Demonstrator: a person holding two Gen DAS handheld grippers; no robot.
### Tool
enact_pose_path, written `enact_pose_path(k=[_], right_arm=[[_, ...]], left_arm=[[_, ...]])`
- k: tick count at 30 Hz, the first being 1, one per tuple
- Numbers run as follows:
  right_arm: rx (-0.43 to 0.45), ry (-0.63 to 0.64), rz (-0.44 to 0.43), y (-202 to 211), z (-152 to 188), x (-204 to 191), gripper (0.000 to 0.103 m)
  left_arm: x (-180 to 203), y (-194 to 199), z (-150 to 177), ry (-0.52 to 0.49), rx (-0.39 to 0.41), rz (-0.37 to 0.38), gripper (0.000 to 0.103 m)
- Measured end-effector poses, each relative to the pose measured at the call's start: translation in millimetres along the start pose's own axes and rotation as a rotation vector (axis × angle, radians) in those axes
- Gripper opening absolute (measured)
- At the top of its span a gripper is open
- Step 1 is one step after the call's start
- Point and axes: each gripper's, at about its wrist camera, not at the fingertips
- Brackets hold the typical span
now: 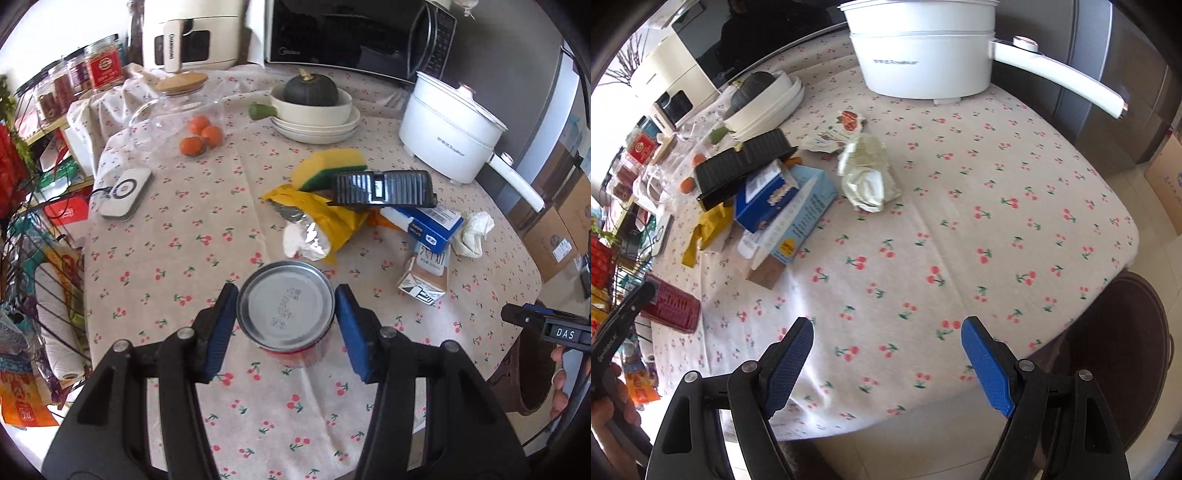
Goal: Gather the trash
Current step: 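Grasp the brown-and-blue milk carton with the right tool while the left tool holds the can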
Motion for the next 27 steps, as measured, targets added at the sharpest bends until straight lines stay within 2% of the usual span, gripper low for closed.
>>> enact_pose_path(k=[6,11,21,22,25,27], right_arm=[[0.039,0.014,-0.041,-42.5,-7.1,-54.0,0.084],[0.090,-0.001,-0.050,-70.7,-11.9,-80.6,0.084],[0.176,-0.055,0.047,-102.2,-23.5,-84.9,0.084],[0.176,-0.058,0.051,-103.4,-24.2,-82.4,0.081],[0.179,-0.043,0.063,-102.1,-24.5,-77.8,0.060],[0.166,-0.032,0.048,-98.1,-24.8,-75.6,0.060]], left_arm=[[-30.5,-1.3,9.5,0.068,-0.048,-0.028,0.055],[-44.8,-3.2,14.0,0.090,-0.072,-0.025,0.055],[-50.8,-5.5,18.2,0.096,-0.095,-0.020,0.055],[-50.8,-5.4,18.4,0.096,-0.096,-0.020,0.055],[-49.2,-4.6,18.0,0.092,-0.096,-0.019,0.055],[-46.5,-3.2,18.1,0.086,-0.092,-0.018,0.055]])
Point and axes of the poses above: each gripper's, at about its wrist camera, not at the fingertips, and y roughly against the way its jaws point, x to its right, z to its underside, and after that the axes turned 15 degrees about -z, right-handed
